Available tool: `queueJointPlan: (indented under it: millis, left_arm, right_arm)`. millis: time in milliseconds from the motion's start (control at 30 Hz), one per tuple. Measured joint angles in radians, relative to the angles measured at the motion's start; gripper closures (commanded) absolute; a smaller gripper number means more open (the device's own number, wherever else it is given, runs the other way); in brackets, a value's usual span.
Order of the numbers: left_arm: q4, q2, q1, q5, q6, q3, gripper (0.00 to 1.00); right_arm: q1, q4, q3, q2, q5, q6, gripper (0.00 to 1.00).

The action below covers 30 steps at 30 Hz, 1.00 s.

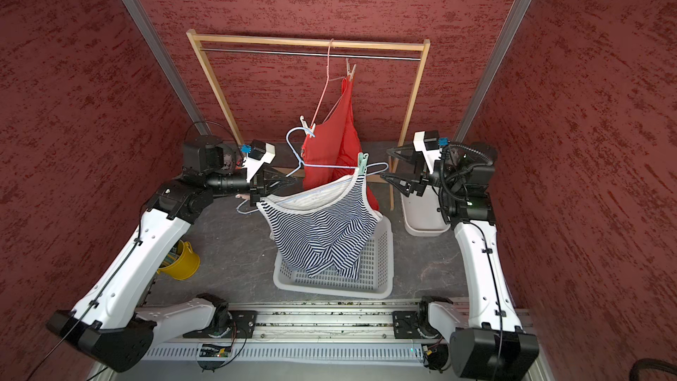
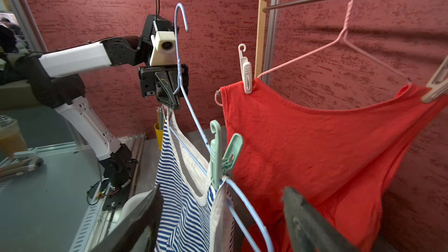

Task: Remove the clothespins securing tank tops to the hanger
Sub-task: Place the tank top in the basket, then remove the clothespin from the hanger.

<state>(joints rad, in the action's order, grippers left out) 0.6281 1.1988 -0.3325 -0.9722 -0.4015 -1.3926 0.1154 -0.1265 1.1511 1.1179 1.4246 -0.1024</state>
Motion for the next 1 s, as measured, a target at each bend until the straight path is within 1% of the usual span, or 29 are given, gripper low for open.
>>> queueJointPlan:
  millis: [67,200,300,500,700,1000]
  left_arm:
    - [-0.001,0.028,-0.016,0.001,-0.005,-0.01,1.0]
    - [0.008,0.083,-0.079,0.037,-0.044,-0.035,1.0]
    - [0.008,0.113,-0.101,0.047,-0.068,-0.053,1.0]
    - [0.008,0.132,-0.093,0.055,-0.136,-0.093,1.0]
    - [0.0,0.13,-0.066,0.024,-0.222,-0.089,1.0]
    - [0.006,0.135,-0.049,-0.014,-0.258,-0.094,1.0]
  right_arm:
    - [0.009,-0.101,-0.004,0.02,0.027,-0.077,0.18]
    - [0.021,-0.206,0.002,0.027,0.055,-0.142,0.19]
    - [0.028,-0.254,0.005,0.035,0.067,-0.177,0.21]
    - [0.047,-0.32,-0.018,0.041,0.079,-0.245,0.18]
    - [0.054,-0.34,-0.033,0.04,0.085,-0.28,0.17]
    - [0.051,-0.336,-0.054,0.042,0.084,-0.285,0.15]
